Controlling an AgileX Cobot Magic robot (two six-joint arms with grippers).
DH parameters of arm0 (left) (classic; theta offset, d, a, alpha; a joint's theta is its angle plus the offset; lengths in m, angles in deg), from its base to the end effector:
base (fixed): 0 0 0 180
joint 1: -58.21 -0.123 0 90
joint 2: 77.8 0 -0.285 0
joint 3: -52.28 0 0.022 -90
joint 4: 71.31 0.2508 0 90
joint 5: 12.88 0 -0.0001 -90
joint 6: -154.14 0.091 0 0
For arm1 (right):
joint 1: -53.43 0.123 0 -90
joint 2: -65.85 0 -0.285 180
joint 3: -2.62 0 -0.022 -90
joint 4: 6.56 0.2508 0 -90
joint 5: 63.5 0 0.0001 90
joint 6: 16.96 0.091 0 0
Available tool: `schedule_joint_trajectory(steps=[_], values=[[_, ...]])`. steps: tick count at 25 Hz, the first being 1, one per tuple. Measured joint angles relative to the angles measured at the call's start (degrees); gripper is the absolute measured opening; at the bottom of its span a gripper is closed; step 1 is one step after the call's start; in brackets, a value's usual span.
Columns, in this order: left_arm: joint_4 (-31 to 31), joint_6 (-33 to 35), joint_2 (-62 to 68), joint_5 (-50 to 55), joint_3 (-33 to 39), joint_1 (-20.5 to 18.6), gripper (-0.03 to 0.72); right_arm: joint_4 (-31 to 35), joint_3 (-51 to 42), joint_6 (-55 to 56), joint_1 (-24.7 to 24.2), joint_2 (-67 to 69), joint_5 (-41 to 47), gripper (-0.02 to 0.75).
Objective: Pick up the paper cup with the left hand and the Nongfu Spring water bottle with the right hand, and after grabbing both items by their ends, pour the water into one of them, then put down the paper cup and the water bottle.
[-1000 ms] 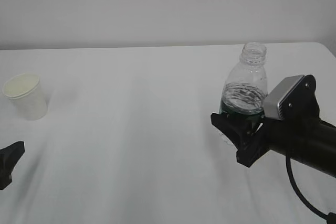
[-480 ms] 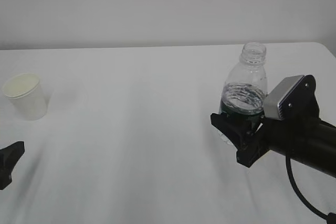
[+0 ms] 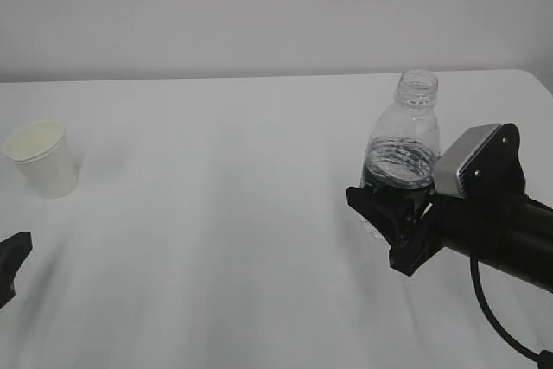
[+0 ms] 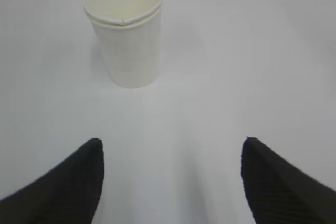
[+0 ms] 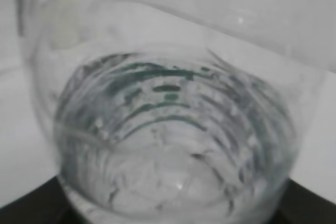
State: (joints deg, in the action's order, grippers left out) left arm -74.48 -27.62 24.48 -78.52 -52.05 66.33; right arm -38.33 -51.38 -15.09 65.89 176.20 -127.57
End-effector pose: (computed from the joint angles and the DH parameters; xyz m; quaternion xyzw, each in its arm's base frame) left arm 0.1745 -0.0203 0.1170 0.0226 0.8303 -0.0334 0.5559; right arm 0.2501 0.0994 0.1350 -0.3167 0.7121 0.1883 0.5976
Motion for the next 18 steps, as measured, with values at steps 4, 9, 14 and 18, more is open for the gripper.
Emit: schedule_joint_trajectory(steps=[4,9,14,18], values=[[-0.1,0.0,3.3,0.0,-1.9,0.0,0.587,-0.1,0.0,0.0,0.0,0.0,0.0,0.463],[-0.3,0.0,5.6,-0.1,-4.3,0.0,0.587,-0.1,0.0,0.0,0.0,0.0,0.0,0.463],[-0.9,0.0,7.3,-0.1,-6.6,0.0,0.587,-0.1,0.0,0.0,0.0,0.0,0.0,0.463],[-1.3,0.0,9.0,-0.1,-8.5,0.0,0.587,-0.1,0.0,0.0,0.0,0.0,0.0,0.463]])
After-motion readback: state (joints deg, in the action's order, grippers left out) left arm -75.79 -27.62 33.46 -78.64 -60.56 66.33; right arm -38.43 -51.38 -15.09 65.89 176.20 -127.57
